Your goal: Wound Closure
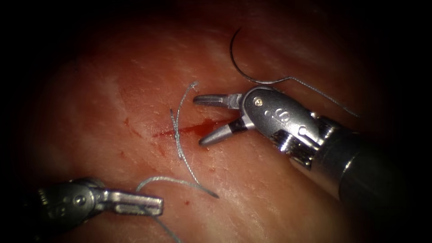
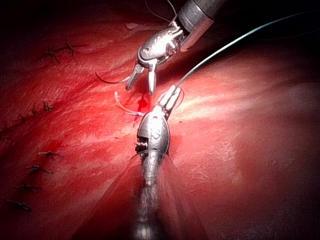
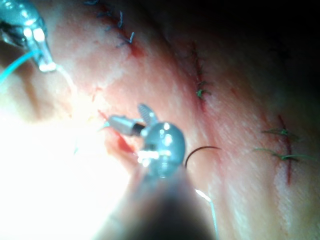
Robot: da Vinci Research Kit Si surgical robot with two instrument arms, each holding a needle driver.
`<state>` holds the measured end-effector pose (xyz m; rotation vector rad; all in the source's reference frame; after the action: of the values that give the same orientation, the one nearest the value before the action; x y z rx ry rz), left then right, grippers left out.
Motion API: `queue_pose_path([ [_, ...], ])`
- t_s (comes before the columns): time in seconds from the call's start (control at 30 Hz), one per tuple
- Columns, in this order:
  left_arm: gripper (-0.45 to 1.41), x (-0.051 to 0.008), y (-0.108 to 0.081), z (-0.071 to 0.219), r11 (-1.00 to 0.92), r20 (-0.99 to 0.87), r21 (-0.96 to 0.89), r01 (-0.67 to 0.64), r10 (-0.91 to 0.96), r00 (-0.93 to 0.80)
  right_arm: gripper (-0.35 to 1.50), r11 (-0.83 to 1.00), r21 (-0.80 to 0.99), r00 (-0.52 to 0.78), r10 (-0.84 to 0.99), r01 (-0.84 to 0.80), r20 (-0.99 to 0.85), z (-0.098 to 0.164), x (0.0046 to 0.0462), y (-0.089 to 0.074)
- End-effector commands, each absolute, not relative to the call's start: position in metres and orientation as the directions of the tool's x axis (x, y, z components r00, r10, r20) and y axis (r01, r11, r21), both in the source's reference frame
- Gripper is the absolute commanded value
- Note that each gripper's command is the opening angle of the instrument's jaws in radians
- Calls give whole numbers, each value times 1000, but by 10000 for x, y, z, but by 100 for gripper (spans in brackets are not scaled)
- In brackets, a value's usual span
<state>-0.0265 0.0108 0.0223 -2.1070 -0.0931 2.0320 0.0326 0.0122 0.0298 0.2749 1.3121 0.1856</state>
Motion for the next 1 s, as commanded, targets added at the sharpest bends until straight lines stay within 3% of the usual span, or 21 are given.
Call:
queue_pose_path([
  [0.03, -45, -269, 115, 229, -976, -980, -196, -92, 192, 56, 103, 958, 285, 247, 271, 23, -930, 321, 350, 110],
  [0.27, -45, -262, 150, 238, -983, -986, -164, -79, 161, 47, 96, 964, 259, 225, 240, 57, -944, 359, 374, 69],
  [0.67, -45, -248, 192, 326, -991, -993, -120, -55, 121, -13, 84, 959, 278, 158, 267, 53, -951, 335, 351, 63],
  [1.0, -45, -247, 175, 375, -992, -993, -117, 41, 117, -1, 78, 955, 295, 62, 293, 18, -954, 328, 348, 76],
])
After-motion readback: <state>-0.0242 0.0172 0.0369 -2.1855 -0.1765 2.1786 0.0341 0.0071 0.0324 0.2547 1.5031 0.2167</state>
